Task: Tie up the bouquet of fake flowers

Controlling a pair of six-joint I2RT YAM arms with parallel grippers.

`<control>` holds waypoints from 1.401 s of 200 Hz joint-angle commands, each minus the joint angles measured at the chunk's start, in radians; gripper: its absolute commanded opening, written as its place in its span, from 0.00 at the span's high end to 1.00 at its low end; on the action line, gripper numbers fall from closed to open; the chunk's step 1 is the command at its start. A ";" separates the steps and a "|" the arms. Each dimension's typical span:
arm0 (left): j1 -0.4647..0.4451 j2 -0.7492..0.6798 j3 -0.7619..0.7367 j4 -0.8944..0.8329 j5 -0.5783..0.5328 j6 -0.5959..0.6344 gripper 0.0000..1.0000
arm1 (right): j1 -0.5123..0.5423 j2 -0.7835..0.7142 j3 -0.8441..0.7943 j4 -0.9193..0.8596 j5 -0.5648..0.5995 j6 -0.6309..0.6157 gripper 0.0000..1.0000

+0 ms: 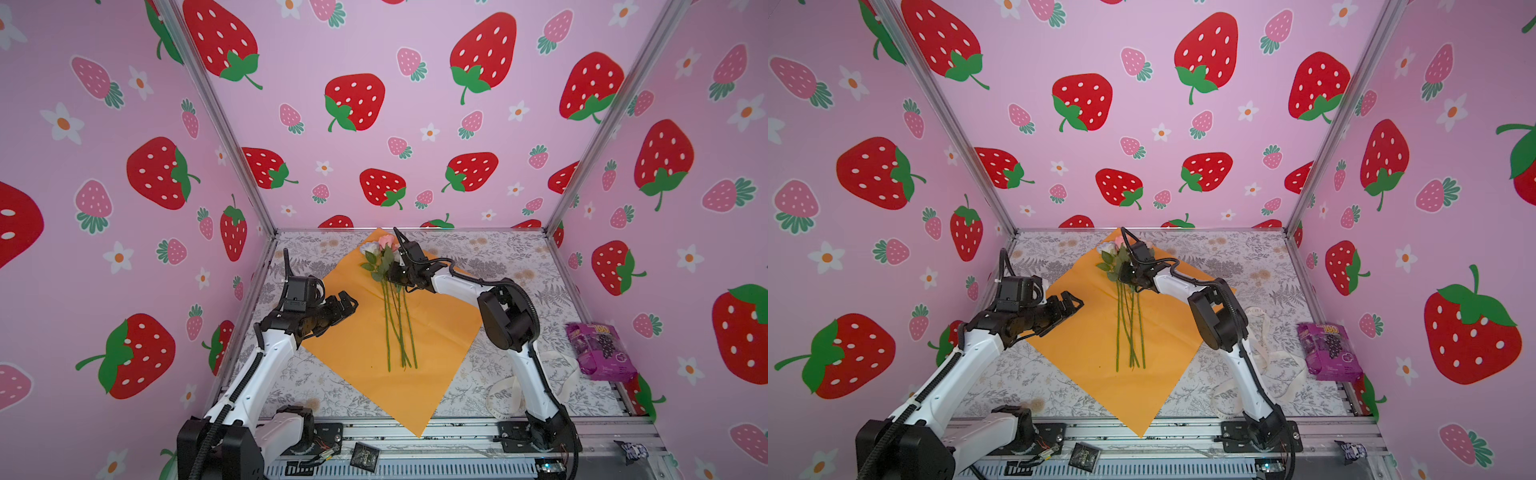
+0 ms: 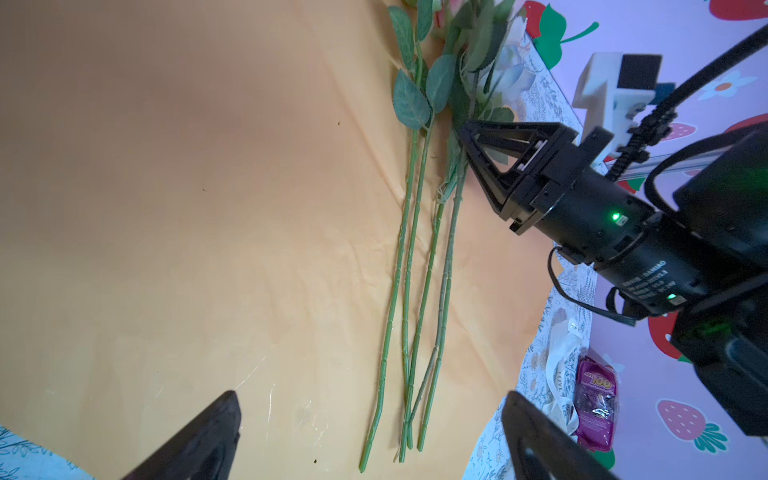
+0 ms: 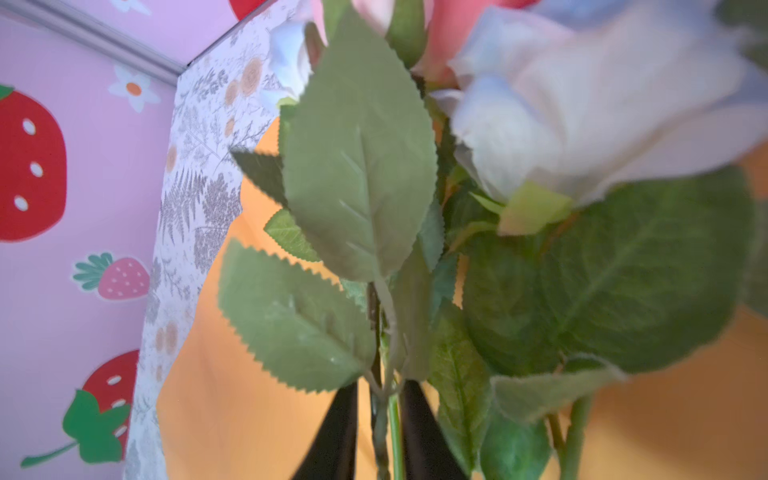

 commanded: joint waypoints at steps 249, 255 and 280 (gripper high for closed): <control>-0.334 0.096 -0.053 0.017 0.116 0.030 0.07 | 0.135 -1.108 -1.235 0.067 -0.186 0.180 0.56; -0.344 0.098 -0.062 0.020 0.111 0.019 0.07 | 0.163 -1.120 -1.256 0.067 -0.187 0.202 0.55; -0.371 0.099 -0.107 0.037 0.099 -0.016 0.08 | 0.247 -1.116 -1.286 0.039 -0.190 0.254 0.54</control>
